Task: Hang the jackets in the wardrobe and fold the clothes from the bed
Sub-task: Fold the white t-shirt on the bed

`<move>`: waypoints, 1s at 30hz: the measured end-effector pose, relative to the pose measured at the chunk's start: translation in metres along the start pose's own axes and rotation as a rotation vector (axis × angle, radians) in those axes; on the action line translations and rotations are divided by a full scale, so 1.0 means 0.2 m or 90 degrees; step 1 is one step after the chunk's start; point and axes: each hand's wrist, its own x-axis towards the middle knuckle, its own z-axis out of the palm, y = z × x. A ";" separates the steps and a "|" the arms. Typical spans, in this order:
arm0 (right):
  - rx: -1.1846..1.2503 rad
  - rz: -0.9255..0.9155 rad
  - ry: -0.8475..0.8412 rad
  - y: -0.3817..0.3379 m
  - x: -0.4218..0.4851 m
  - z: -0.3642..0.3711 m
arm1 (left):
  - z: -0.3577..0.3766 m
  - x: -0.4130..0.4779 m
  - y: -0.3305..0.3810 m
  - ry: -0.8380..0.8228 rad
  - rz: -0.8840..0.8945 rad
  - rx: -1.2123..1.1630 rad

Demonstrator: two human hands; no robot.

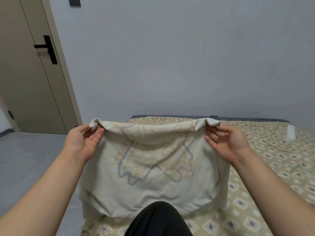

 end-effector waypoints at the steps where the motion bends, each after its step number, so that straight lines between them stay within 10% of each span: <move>1: -0.008 0.015 0.016 0.03 0.02 -0.01 | -0.02 0.01 -0.02 0.008 -0.016 0.005; 18: -0.303 0.086 0.126 0.43 0.42 -0.19 | -0.24 0.40 -0.45 0.021 -0.086 0.284; 30: -1.016 0.240 0.195 0.92 0.32 -0.73 | -0.78 0.29 -1.00 -0.353 -0.114 1.369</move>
